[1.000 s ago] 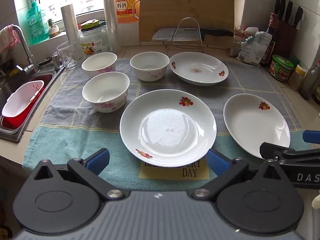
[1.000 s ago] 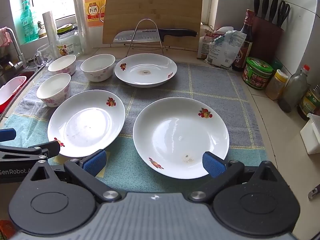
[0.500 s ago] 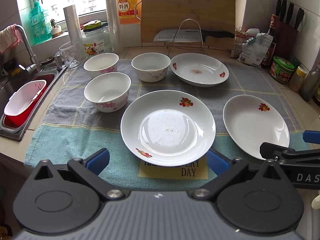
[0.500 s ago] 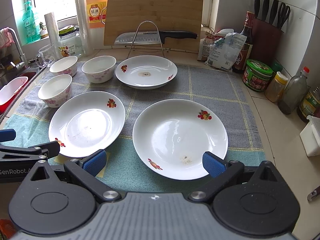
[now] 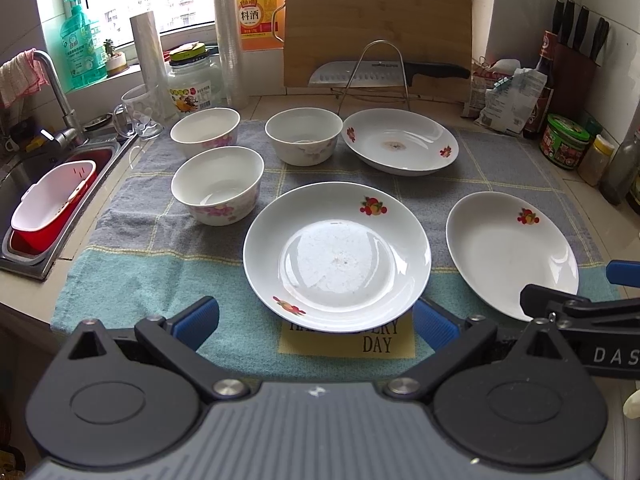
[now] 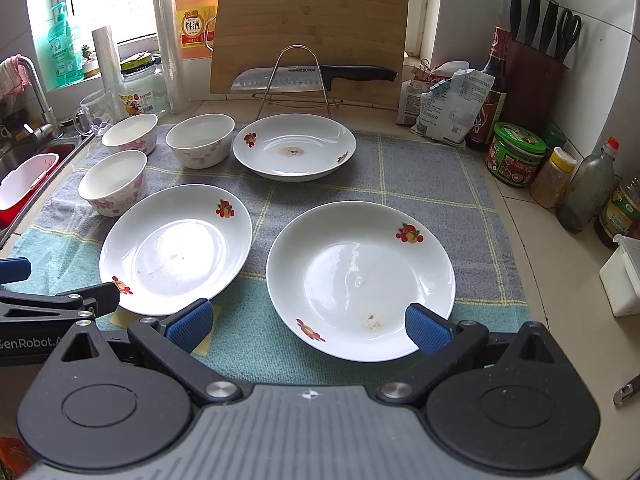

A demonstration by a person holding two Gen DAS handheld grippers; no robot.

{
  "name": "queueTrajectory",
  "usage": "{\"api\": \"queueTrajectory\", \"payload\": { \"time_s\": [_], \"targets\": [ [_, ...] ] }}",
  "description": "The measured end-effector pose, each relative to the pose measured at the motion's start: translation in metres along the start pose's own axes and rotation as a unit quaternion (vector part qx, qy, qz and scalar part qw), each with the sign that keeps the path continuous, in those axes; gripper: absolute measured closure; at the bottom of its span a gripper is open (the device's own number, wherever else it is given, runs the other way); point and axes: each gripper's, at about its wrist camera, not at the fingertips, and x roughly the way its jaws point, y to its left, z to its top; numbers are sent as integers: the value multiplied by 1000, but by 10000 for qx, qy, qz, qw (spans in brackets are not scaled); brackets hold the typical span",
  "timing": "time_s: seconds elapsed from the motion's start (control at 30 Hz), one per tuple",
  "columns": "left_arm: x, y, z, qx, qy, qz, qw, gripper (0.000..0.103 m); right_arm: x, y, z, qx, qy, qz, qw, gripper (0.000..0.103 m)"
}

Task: Organize plates and bowls

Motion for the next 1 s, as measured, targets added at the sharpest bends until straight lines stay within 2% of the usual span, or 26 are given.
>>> {"api": "queueTrajectory", "payload": {
  "time_s": [1.0],
  "targets": [
    [-3, 0, -1, 3, -16, 7, 10000, 1, -3, -1, 0, -8, -33, -2, 10000, 0]
  ]
}}
